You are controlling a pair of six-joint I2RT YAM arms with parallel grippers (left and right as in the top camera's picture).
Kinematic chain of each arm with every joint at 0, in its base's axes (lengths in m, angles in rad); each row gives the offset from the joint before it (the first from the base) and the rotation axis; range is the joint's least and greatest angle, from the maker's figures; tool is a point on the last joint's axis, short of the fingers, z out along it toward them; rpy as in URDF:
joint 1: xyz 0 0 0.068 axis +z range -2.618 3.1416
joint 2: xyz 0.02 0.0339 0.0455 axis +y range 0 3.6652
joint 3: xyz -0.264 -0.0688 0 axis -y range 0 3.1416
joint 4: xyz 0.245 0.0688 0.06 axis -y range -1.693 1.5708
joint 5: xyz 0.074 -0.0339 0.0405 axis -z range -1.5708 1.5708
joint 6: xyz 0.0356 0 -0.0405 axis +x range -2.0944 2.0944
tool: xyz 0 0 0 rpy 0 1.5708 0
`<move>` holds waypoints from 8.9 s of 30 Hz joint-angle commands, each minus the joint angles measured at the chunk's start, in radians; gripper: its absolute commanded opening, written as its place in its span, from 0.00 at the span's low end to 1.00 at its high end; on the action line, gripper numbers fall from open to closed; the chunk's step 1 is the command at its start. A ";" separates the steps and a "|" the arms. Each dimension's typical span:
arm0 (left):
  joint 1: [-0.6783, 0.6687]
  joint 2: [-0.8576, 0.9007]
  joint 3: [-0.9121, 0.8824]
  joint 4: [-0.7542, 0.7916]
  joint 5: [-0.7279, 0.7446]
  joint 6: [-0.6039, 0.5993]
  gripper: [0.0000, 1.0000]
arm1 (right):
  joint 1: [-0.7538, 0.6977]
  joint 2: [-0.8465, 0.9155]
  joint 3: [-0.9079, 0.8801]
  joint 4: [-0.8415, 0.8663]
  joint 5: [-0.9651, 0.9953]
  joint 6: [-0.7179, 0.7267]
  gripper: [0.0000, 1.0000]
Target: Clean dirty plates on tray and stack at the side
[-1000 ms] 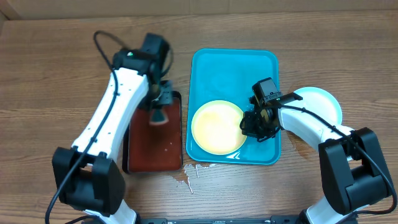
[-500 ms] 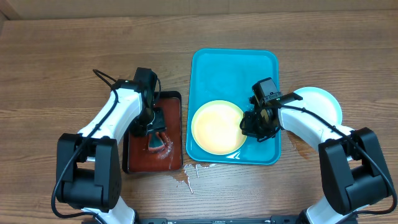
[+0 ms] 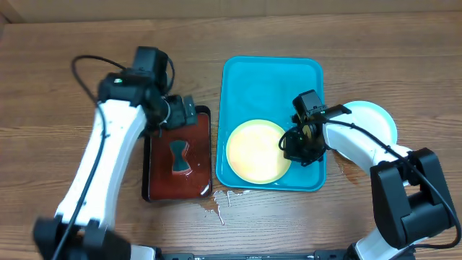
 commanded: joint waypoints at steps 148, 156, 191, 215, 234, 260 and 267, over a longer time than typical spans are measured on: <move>0.055 -0.201 0.109 -0.100 -0.097 0.005 1.00 | -0.829 -0.201 0.044 -0.166 0.020 0.060 0.04; 0.055 -0.201 0.109 -0.100 -0.097 0.005 1.00 | -0.795 -0.230 0.006 -0.164 -0.085 -0.021 0.44; 0.055 -0.201 0.109 -0.100 -0.097 0.005 1.00 | -0.281 -1.214 -0.039 0.013 0.000 -0.288 1.00; 0.055 -0.201 0.109 -0.100 -0.097 0.005 1.00 | -0.348 -1.786 -0.908 0.611 0.005 -0.279 1.00; 0.055 -0.201 0.109 -0.100 -0.097 0.005 1.00 | -0.347 -1.786 -1.039 0.785 0.016 -0.280 1.00; 0.039 -0.581 -0.123 0.185 -0.176 0.097 1.00 | -0.347 -1.786 -1.039 0.785 0.016 -0.280 1.00; 0.075 -0.947 -0.547 0.568 -0.064 0.322 1.00 | -0.347 -1.786 -1.039 0.785 0.016 -0.280 1.00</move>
